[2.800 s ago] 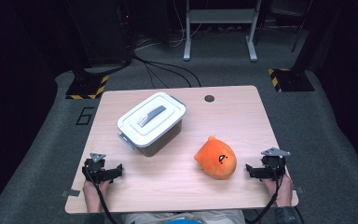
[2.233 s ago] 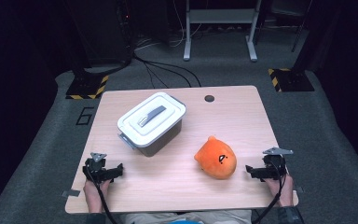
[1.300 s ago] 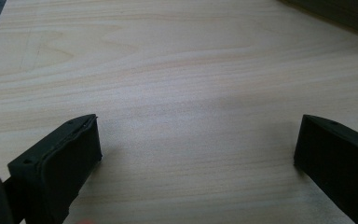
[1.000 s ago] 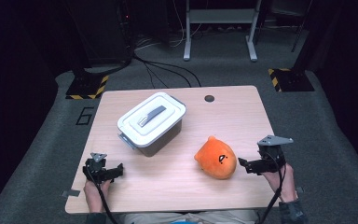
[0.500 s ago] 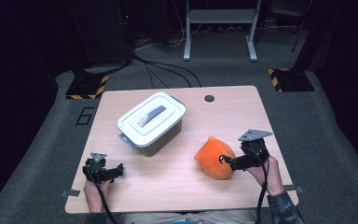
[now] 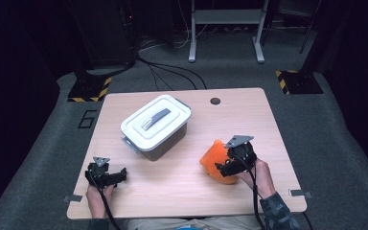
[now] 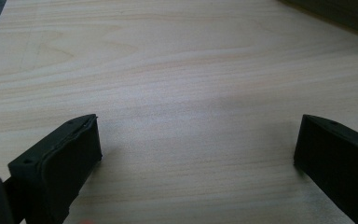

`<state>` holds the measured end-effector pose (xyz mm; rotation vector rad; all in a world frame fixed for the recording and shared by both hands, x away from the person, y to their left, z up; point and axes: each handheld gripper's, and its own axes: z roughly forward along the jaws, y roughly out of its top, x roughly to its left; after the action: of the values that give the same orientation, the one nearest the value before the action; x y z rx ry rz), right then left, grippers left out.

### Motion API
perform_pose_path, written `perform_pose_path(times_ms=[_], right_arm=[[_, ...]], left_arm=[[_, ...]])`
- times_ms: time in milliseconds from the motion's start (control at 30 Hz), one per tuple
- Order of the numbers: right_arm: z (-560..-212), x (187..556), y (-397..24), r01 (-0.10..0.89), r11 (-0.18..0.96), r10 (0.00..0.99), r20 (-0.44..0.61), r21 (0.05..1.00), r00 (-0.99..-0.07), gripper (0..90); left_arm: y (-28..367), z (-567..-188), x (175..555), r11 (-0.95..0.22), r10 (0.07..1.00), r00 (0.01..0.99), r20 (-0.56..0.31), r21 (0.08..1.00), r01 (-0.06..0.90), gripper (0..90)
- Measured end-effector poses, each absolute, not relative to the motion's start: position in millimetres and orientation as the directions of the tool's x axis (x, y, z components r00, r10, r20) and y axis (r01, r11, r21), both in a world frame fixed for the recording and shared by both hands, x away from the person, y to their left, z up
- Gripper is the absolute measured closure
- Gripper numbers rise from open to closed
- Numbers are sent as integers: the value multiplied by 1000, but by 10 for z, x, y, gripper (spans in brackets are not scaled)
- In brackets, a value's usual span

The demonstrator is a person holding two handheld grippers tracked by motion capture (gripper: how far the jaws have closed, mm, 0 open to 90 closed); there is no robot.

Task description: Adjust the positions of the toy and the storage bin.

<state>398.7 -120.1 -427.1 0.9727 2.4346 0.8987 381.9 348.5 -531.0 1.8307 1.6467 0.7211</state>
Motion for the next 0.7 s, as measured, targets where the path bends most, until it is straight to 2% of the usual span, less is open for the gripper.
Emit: perform_pose_path(times_ms=[133,167,200,233,600,700], right_arm=[[-4375,4021,-1168,502,560,720,-88,659,-689,203],[-4404,4026,-1182,512,547,728,-74,662,-681,263],[-4414,4026,-1188,516,545,732,-75,660,-677,284],[-4414,4026,-1188,516,545,732,-75,660,-677,284],[-4484,3992,-1300,495,517,735,-66,698,-675,527],[-4479,3978,-1311,472,516,729,-77,715,-680,559]], left_arm=[[3480,-5311,3817,-78,996,92,20,722,688,3],[3481,-5310,3817,-81,995,94,21,721,688,2],[3482,-5310,3817,-83,995,97,22,721,688,2],[3477,-5312,3817,-77,996,92,19,723,687,2],[3472,-5312,3812,-78,996,89,23,724,685,2],[3473,-5312,3812,-78,996,89,23,724,686,3]])
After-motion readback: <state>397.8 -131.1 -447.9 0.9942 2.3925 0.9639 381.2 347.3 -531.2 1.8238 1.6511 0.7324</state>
